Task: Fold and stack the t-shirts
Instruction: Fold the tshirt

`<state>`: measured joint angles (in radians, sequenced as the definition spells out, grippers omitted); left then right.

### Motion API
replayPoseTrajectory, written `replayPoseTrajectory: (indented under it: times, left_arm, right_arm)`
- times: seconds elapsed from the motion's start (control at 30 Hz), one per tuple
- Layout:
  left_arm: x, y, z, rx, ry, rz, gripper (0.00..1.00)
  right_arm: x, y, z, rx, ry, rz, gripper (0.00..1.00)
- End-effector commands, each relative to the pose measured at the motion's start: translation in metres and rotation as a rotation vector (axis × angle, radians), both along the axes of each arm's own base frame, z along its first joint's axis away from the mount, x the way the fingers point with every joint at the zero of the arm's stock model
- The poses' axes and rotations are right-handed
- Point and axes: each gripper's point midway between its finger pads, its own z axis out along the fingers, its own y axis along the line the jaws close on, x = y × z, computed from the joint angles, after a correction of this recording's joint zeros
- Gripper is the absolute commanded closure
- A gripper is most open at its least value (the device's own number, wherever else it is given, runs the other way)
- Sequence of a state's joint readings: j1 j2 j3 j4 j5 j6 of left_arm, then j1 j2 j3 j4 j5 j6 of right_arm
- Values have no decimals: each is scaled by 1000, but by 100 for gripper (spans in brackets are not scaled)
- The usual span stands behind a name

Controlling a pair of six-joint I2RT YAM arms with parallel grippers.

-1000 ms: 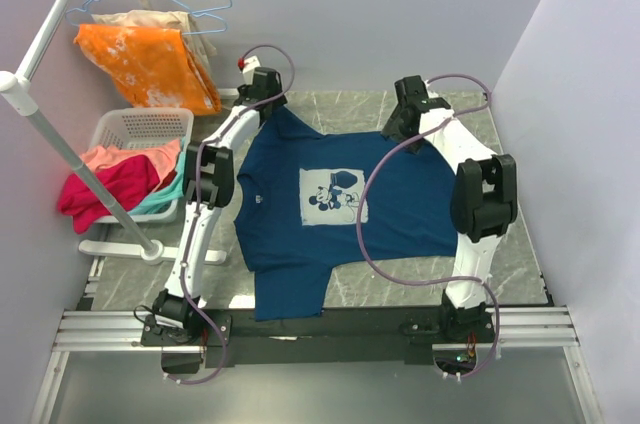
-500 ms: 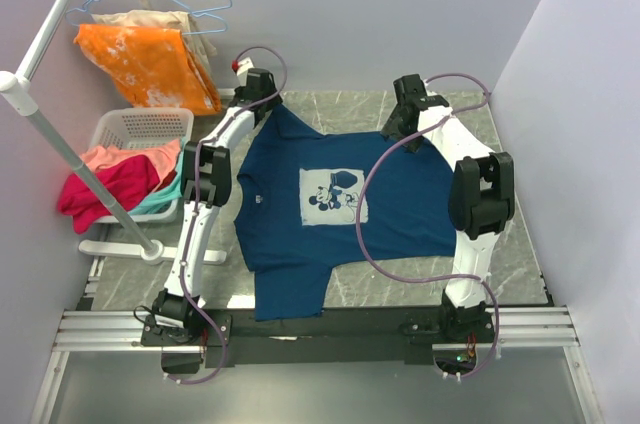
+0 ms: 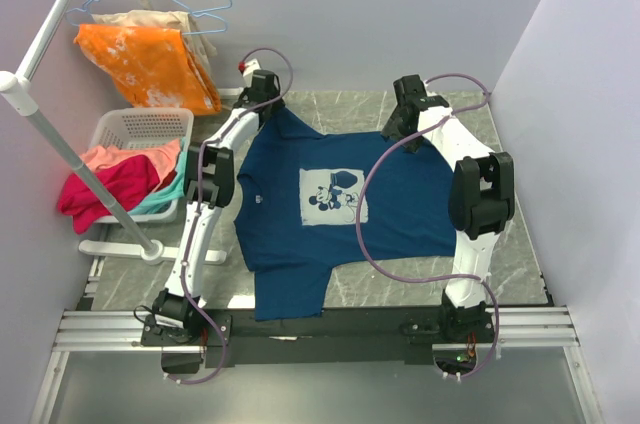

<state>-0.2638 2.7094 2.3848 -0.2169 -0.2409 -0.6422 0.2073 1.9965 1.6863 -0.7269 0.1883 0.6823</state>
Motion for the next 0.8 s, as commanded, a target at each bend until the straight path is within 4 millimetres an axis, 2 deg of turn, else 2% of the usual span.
replayPoseTrajectory:
  times: [0.0, 0.37, 0.6, 0.7, 0.77]
  left_arm:
    - [8, -10, 22, -1, -66, -15, 53]
    - [11, -5, 26, 10, -84, 21, 56]
    - [16, -4, 30, 12, -111, 27, 67]
    - [17, -5, 32, 10, -115, 22, 66]
    - [17, -6, 32, 10, -118, 17, 61]
  right_arm:
    - [-4, 2, 13, 6, -19, 13, 37]
    - [-8, 2, 18, 9, -24, 18, 37]
    - [-13, -2, 20, -8, -18, 18, 37]
    - [-12, -2, 22, -10, -23, 16, 38]
    - [-11, -3, 24, -8, -26, 16, 38]
